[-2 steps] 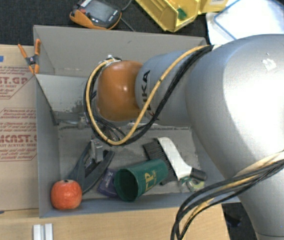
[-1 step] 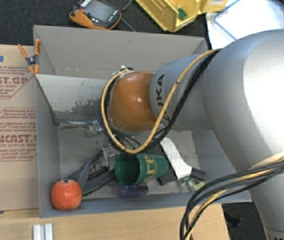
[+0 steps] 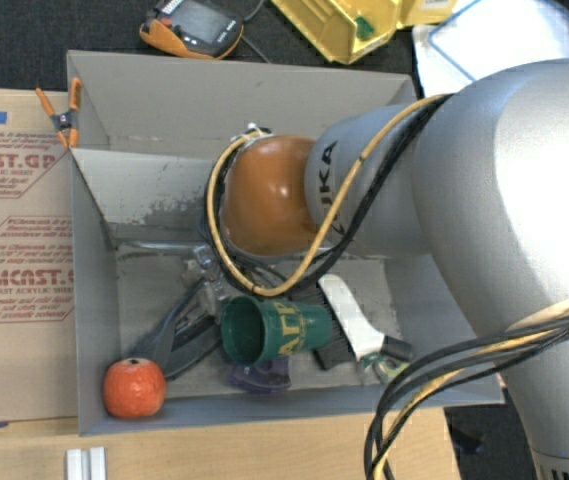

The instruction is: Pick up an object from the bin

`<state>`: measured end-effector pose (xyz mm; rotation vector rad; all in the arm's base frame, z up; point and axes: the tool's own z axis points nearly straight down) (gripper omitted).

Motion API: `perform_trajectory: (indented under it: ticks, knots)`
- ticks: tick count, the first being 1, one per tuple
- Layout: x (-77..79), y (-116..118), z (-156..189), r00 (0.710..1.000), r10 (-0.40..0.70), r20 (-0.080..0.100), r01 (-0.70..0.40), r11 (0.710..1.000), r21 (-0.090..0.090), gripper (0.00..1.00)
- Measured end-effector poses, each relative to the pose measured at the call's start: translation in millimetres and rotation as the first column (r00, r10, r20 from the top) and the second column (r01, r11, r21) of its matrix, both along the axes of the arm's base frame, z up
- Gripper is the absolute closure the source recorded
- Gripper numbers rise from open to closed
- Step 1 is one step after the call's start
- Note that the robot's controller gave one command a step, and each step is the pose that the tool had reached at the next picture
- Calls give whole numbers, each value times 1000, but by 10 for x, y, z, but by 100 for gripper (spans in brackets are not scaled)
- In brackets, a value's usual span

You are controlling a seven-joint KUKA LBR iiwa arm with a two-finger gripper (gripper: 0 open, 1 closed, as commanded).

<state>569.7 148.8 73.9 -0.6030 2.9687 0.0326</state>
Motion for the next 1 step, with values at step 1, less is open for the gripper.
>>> perform_trajectory:
  ticks: [1]
  knots:
    - [0, -1, 0, 1000, -1, 0, 1, 1000, 0, 100]
